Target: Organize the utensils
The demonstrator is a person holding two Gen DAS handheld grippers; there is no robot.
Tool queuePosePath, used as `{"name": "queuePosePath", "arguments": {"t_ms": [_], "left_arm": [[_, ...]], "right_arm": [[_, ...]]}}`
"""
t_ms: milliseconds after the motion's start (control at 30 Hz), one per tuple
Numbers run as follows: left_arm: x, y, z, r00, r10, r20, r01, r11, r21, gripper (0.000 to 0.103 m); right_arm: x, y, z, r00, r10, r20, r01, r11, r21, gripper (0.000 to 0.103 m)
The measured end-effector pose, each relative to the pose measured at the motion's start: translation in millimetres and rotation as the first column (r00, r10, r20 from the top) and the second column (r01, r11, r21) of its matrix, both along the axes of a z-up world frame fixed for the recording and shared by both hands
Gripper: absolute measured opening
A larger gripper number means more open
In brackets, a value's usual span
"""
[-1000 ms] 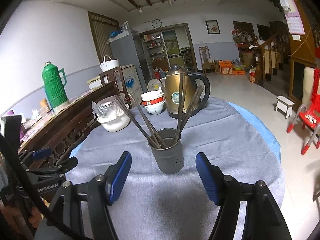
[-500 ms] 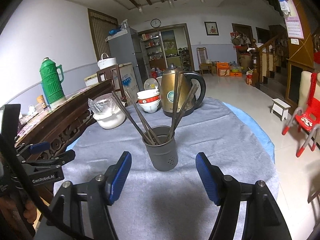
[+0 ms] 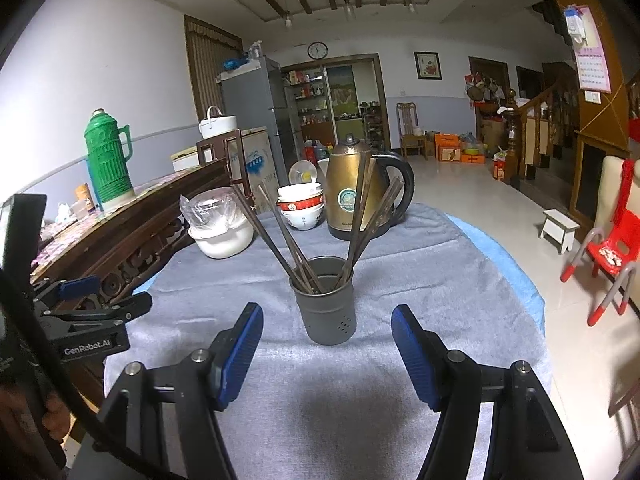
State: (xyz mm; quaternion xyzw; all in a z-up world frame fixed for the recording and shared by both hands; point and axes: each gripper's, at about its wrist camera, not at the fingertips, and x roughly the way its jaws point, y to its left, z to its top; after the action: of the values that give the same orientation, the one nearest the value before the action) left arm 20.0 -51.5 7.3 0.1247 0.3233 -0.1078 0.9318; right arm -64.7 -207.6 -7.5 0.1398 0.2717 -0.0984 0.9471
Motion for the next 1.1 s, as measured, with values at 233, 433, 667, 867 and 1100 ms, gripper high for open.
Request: {"name": "queuePosePath", "arguments": {"t_ms": [233, 433, 667, 867, 1100], "left_arm": [[-1, 0, 0, 1.000, 0.015, 0.009, -0.015, 1.000, 0.006, 0.090], [-4, -7, -2, 1.000, 0.002, 0.007, -0.002, 1.000, 0.020, 0.090], [-5, -17, -3, 1.000, -0.013, 0.005, 0.013, 0.999, 0.037, 0.090], [-7, -21, -2, 1.000, -0.026, 0.000, 0.026, 0.999, 0.035, 0.090], [-8, -23, -1, 1.000, -0.025, 0.002, 0.025, 0.999, 0.038, 0.090]], "right_arm": [[1, 2, -1, 1.000, -0.006, -0.002, 0.006, 1.000, 0.005, 0.071], [-2, 1, -1, 1.000, -0.023, -0.002, 0.023, 1.000, -0.017, 0.071], [-2, -6, -6, 0.999, -0.048, -0.024, 0.047, 0.998, -0.034, 0.071], [-1, -12, -10, 0.998, -0.055, -0.039, 0.054, 0.998, -0.027, 0.071], [-1, -15, -13, 0.997, -0.059, -0.051, 0.058, 0.998, -0.015, 0.071]]}}
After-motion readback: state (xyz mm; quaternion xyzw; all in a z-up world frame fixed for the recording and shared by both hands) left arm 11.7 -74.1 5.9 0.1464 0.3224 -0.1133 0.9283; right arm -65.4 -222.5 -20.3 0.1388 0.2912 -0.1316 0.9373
